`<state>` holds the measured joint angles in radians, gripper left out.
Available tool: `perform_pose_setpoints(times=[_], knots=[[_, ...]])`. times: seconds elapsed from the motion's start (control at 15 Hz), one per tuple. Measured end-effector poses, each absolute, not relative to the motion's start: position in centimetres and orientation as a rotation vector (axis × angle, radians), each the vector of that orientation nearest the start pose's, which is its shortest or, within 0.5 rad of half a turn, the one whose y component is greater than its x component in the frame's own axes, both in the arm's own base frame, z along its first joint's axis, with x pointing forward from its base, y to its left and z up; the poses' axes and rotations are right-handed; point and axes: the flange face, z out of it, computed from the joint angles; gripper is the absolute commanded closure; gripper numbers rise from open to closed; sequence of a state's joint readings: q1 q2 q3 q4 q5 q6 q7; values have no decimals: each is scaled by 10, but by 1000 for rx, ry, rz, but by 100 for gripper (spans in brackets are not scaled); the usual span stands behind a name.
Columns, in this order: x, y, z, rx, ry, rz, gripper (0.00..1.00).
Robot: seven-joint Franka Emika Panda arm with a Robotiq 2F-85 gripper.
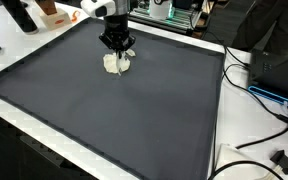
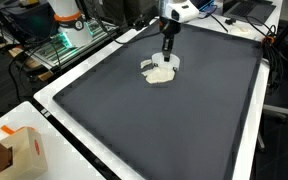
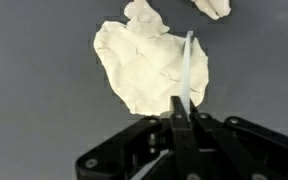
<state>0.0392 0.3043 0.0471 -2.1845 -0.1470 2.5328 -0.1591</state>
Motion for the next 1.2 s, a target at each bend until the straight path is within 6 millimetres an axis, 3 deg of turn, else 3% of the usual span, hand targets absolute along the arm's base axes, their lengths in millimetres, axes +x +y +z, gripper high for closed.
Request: perform_pose_setpoints(times=[0.67,1.2], knots=[[540,48,252,-3164,-590,-31,99],[546,53,251,-3168,-653,-91,99]])
